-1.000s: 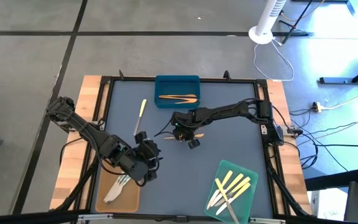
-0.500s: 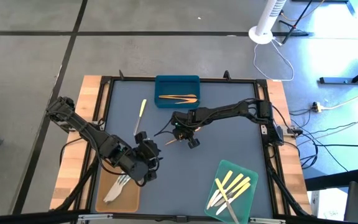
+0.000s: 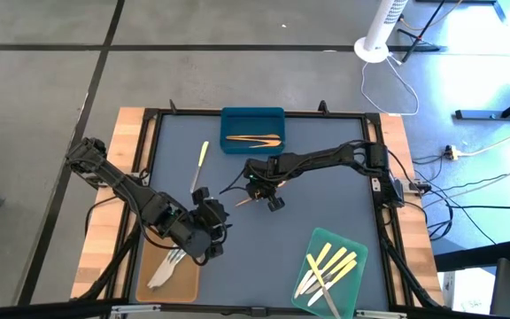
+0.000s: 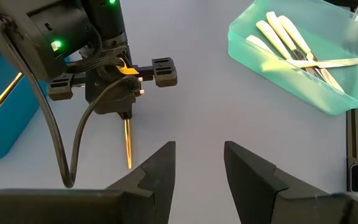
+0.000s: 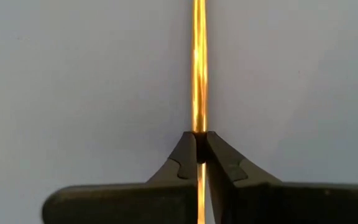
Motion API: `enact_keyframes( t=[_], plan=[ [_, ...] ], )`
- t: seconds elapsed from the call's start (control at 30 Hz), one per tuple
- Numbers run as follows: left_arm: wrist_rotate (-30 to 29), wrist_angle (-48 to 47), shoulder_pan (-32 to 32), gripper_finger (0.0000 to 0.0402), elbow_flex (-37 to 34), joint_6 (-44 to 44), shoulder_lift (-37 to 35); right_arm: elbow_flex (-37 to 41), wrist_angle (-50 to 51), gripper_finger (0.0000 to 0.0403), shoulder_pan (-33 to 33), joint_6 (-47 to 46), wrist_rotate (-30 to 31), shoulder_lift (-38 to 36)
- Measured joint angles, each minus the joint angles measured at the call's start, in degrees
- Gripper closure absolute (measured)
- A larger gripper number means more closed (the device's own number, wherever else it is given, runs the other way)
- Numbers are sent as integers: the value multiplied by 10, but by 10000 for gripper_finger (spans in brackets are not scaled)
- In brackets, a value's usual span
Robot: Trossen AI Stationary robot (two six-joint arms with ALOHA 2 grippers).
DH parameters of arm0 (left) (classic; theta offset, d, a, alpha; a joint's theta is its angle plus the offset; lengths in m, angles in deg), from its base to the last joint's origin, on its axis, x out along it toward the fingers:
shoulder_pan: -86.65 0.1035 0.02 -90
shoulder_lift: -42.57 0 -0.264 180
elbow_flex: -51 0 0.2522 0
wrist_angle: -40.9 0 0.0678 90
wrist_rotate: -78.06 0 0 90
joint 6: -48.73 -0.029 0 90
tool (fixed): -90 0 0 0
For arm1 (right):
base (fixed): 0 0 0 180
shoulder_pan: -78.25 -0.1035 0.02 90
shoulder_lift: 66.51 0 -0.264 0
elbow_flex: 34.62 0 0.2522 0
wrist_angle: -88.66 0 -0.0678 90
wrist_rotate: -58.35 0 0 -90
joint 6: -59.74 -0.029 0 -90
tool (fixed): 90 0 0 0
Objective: Sort silverware by color (type)
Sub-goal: Put the gold knife into the blue bin
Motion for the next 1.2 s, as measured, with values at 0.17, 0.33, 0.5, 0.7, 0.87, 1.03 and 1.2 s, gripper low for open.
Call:
enact_keyframes(
  t=[0.17,0.33,0.5,0.7,0.87,1.03,1.2],
  plan=[
    [0,0,0,271,0,0,0,0,0,401,0,0,0,0],
    [0,0,0,271,0,-2,0,0,0,402,0,0,0,0],
    [0,0,0,271,0,-2,0,0,0,402,0,0,0,0],
    [0,0,0,271,0,-2,0,0,0,402,0,0,0,0],
    [0,0,0,271,0,-2,0,0,0,402,0,0,0,0],
    [0,0,0,271,0,-2,0,-17,27,402,0,0,1,3],
    [0,0,0,271,1,-2,0,-49,37,402,0,0,8,3]
  ],
)
